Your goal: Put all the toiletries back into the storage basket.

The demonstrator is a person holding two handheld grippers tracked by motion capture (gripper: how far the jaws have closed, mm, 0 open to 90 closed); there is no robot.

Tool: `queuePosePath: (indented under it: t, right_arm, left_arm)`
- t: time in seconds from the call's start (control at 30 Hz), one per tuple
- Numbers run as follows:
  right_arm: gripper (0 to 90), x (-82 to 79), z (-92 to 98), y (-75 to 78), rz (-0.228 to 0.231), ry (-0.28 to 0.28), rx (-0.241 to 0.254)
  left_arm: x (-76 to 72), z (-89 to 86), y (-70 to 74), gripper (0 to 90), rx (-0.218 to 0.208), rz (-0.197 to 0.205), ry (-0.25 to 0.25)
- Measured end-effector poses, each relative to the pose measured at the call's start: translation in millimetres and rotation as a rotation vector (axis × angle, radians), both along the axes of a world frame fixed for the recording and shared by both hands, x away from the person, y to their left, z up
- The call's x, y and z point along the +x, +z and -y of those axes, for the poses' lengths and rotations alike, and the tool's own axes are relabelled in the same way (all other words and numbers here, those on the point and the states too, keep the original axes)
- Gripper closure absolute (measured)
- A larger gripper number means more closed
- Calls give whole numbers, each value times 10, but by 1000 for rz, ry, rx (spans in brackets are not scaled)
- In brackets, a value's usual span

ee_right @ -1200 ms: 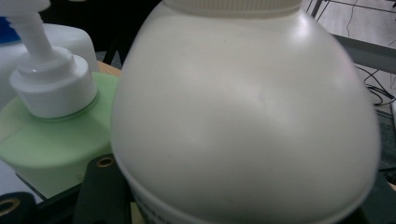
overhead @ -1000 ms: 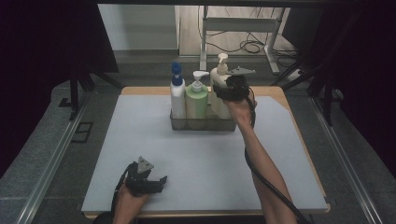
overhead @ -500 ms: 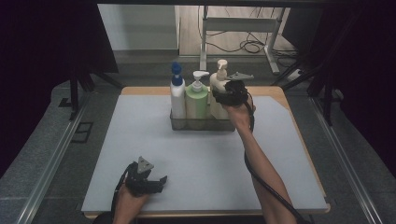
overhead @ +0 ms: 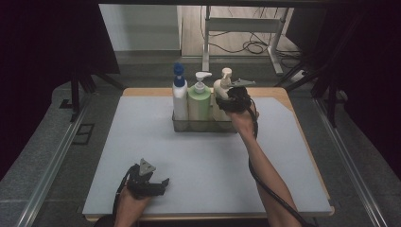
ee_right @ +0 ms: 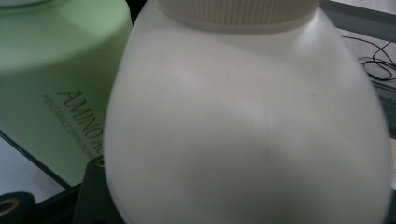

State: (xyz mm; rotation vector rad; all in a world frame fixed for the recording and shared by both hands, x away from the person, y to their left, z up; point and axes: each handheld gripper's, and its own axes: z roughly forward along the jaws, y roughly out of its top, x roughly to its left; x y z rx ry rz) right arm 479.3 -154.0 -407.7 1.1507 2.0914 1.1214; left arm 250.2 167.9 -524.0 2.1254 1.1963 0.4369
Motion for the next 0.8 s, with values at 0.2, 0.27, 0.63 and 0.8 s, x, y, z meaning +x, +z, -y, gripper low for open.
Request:
queuePosePath:
  t: [0.2, 0.27, 0.63, 0.8]
  right_arm:
    - [396, -5, 17, -44, -16, -8, 2]
    - [395, -6, 21, -52, -16, -9, 3]
    - [393, -5, 27, -153, -36, -16, -15]
    - [391, -3, 30, -181, -42, -20, -19]
  left_arm:
    - [0, 0, 0, 119, 0, 0, 0]
    - [0, 0, 0, 119, 0, 0, 0]
    - [0, 0, 0, 119, 0, 0, 0]
    - [0, 0, 0, 118, 0, 0, 0]
